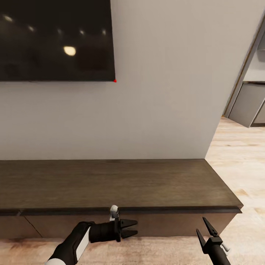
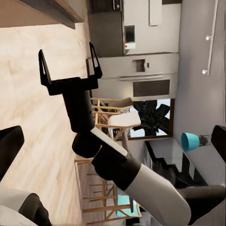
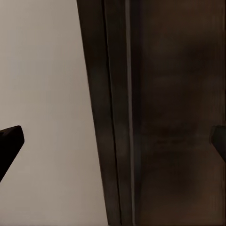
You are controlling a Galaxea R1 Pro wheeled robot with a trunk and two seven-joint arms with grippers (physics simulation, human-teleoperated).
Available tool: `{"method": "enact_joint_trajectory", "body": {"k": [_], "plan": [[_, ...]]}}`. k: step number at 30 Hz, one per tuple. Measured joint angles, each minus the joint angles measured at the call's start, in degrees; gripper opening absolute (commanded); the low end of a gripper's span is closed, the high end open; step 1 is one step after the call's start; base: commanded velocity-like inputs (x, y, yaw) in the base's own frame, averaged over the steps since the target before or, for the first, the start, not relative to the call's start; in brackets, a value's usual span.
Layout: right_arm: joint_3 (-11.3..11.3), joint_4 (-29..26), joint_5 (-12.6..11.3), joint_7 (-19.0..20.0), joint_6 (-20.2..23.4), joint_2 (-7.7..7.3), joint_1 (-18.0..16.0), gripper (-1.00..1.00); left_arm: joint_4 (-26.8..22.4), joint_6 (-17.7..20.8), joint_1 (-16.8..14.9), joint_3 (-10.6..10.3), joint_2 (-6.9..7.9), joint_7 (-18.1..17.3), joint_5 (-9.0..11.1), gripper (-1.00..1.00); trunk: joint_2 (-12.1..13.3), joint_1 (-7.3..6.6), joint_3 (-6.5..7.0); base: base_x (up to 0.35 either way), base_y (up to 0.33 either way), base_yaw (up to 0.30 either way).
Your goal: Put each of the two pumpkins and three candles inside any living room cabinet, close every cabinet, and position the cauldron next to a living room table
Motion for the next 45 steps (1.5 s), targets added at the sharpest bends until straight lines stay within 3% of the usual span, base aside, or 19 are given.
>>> {"method": "enact_joint_trajectory", "body": {"k": [4,15,21,38,45], "plan": [[0.0,0.0,-0.1,0.3,0.0,0.0,0.0,1.0,0.3,1.0,0.0,-0.1,-0.46,0.1,0.0,1.0,-0.1,0.1,-0.89,0.0,0.0,0.0],[0.2,-0.1,0.2,0.4,-1.1,0.09,0.0,1.0,0.7,0.5,0.5,-2.2,-0.33,0.2,-0.1,1.0,-0.1,0.1,-0.89,0.0,0.0,0.0],[0.4,-0.2,0.3,0.3,-2.4,-0.17,0.0,1.0,2.4,0.3,0.5,-2.4,-0.3,0.2,-0.1,1.0,-0.1,0.26,-2.22,0.0,0.0,0.0],[0.6,-0.3,0.3,3.5,-2.1,-0.35,0.0,1.0,2.6,0.2,0.4,-2.5,-0.47,0.6,-0.3,1.0,-0.1,0.25,-2.22,0.0,0.0,0.0],[0.6,-0.3,0.3,3.8,-2.1,-0.35,0.0,1.0,2.6,0.2,0.4,-2.5,-0.31,0.7,-0.4,1.0,-0.2,0.44,-3.77,0.0,0.0,0.0]]}}
